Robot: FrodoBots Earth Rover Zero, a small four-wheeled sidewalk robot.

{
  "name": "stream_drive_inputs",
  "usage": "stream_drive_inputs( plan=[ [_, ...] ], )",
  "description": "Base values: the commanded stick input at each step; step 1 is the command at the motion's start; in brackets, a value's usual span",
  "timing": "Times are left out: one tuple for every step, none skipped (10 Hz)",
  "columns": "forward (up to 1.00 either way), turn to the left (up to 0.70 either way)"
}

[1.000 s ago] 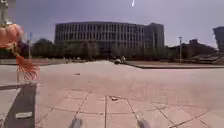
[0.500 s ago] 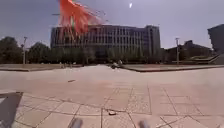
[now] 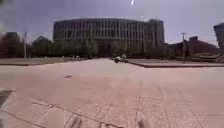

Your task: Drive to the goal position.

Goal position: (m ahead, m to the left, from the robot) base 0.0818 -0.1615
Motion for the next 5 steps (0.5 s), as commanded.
stream_drive_inputs(
  plan=[
    [1.00,0.00],
    [1.00,0.00],
    [1.00,0.00],
    [1.00,0.00],
    [1.00,0.00]
  ],
)
